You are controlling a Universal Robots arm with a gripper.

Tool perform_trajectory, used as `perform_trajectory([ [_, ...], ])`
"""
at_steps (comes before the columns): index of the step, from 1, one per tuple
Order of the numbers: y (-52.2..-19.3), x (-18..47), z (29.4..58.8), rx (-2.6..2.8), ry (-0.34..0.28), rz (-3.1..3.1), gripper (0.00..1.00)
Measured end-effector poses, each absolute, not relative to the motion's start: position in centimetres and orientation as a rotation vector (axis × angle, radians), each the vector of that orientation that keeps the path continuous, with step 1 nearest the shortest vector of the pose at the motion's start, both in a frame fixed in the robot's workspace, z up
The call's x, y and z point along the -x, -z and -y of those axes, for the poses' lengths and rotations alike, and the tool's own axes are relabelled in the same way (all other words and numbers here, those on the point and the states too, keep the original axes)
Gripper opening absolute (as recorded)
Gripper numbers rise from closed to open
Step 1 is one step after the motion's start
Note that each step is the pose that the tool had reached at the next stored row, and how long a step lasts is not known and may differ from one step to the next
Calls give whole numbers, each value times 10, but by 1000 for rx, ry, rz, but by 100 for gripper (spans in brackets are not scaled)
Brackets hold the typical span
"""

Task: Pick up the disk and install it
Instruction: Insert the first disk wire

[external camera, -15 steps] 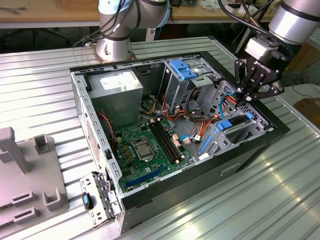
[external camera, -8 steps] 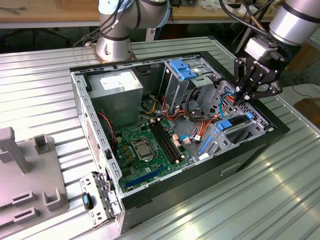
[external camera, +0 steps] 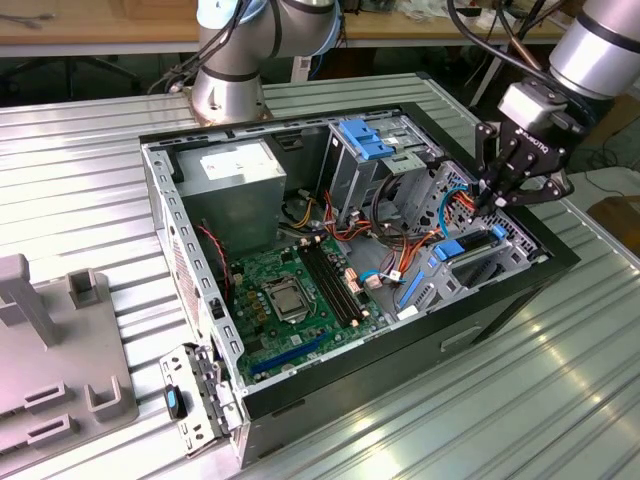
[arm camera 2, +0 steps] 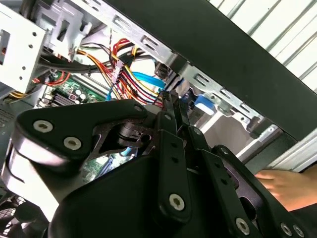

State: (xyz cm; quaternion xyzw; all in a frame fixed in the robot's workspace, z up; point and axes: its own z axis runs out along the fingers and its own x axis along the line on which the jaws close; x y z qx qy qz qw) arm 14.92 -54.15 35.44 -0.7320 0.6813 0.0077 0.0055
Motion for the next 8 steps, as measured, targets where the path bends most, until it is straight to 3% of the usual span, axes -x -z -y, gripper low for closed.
perform_trajectory([
  [8, -354, -144, 550, 2286, -14, -2128, 17],
])
